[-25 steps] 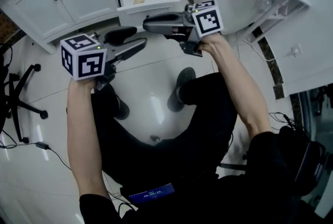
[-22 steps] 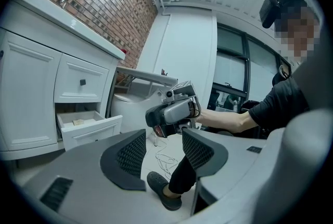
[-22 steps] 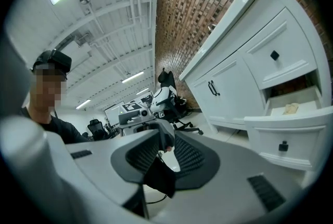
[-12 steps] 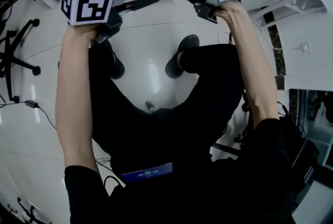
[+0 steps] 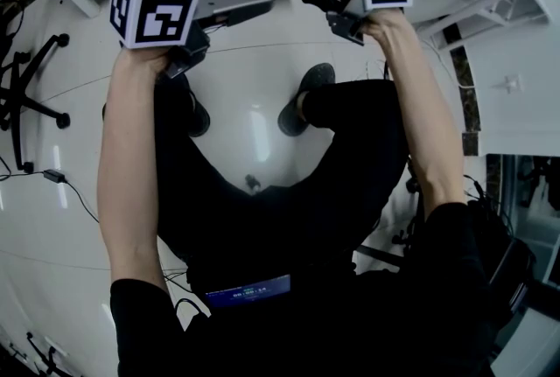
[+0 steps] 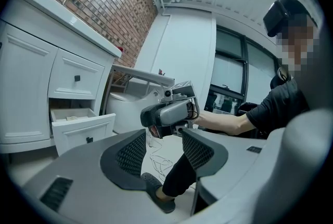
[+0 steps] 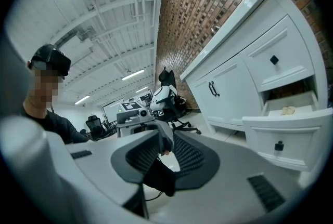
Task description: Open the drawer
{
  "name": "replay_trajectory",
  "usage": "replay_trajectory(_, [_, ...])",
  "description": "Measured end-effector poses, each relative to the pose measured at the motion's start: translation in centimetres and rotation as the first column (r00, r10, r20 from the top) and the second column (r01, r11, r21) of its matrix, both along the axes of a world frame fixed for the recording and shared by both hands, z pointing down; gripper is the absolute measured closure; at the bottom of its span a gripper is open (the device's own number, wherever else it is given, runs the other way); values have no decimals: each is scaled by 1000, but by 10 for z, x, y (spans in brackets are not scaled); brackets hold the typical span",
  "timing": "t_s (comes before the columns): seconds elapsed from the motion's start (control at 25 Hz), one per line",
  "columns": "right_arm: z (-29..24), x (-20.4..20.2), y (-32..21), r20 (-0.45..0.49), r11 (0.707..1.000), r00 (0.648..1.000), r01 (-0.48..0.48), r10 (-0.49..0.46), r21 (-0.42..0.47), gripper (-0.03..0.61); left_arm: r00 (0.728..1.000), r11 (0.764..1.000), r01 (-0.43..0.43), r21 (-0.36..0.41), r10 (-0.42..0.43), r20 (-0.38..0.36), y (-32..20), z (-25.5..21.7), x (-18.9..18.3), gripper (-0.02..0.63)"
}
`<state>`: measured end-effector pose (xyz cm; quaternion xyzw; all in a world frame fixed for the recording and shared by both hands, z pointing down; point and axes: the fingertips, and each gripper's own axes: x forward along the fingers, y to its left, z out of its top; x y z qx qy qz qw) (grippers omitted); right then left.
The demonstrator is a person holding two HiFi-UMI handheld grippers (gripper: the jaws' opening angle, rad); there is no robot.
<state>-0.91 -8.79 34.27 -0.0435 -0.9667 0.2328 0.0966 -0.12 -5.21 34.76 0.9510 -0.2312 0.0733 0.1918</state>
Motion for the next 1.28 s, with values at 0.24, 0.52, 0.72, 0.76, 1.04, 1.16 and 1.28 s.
replay_trajectory(0.24, [2,2,-6,-2,1000,1000,-21,21,12,479,1000,1000,-3,7,3,-1,0,-1,2,399])
replay_trajectory(0.52, [2,1,-4,4,1000,1000,-22,22,5,480,1000,1000,6,-13,-6,1,1,3,2,399])
replay_trajectory(0.72, [3,1,-5,-6,999,999,-33,33,14,488,1000,1000,-1,-20,1,-4,3,7,2,399])
replay_trajectory(0.76, [3,2,-5,-10,999,999,-37,37,17,494,1000,1000,-4,-21,4,-6,3,7,3,399])
replay_trajectory(1.04, [6,3,-6,-26,999,999,-30,31,37,523,1000,999,0,-39,0,-13,0,15,1,399])
replay_trajectory(1.16, [7,3,-5,-33,999,999,-28,29,39,523,1000,999,-8,-41,7,-19,1,15,2,399])
replay_trajectory(1.28, [9,2,-5,-40,999,999,-28,30,40,522,1000,999,-9,-41,8,-21,1,15,2,399])
